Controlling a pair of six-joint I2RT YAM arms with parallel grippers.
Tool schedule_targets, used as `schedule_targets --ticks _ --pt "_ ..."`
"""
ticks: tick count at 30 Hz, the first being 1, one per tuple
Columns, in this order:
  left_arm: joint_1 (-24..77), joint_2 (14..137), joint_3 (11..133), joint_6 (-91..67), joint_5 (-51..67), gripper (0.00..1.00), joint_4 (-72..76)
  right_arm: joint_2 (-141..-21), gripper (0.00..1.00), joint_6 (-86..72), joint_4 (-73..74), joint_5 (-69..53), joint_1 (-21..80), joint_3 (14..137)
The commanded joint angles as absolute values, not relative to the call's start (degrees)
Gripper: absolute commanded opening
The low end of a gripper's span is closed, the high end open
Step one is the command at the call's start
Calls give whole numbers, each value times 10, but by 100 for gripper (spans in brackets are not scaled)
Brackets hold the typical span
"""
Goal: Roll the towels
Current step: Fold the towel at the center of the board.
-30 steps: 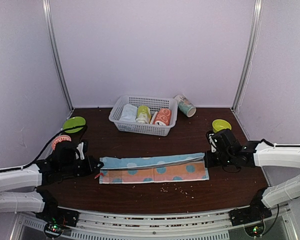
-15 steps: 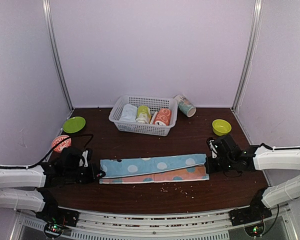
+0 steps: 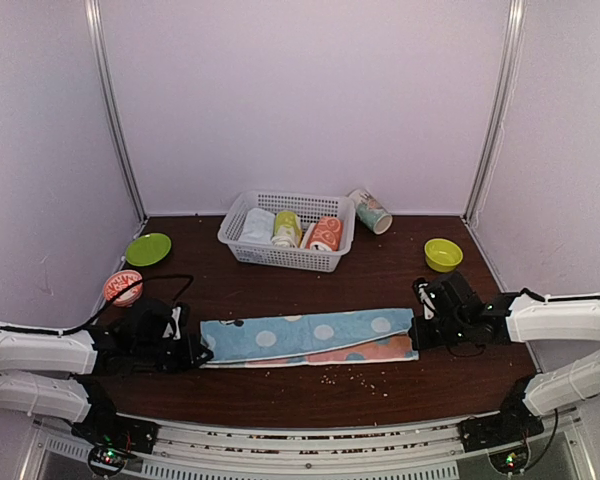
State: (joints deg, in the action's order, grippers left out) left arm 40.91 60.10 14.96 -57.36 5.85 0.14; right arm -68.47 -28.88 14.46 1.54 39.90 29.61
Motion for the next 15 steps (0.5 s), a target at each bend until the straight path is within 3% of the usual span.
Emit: schedule_targets --ticks 1,15 --pt "412 594 167 -574 36 0 -4 -677 0 -296 137 16 404 289" --pt "406 596 265 -528 -39 0 -95 -683 0 -307 122 14 407 293"
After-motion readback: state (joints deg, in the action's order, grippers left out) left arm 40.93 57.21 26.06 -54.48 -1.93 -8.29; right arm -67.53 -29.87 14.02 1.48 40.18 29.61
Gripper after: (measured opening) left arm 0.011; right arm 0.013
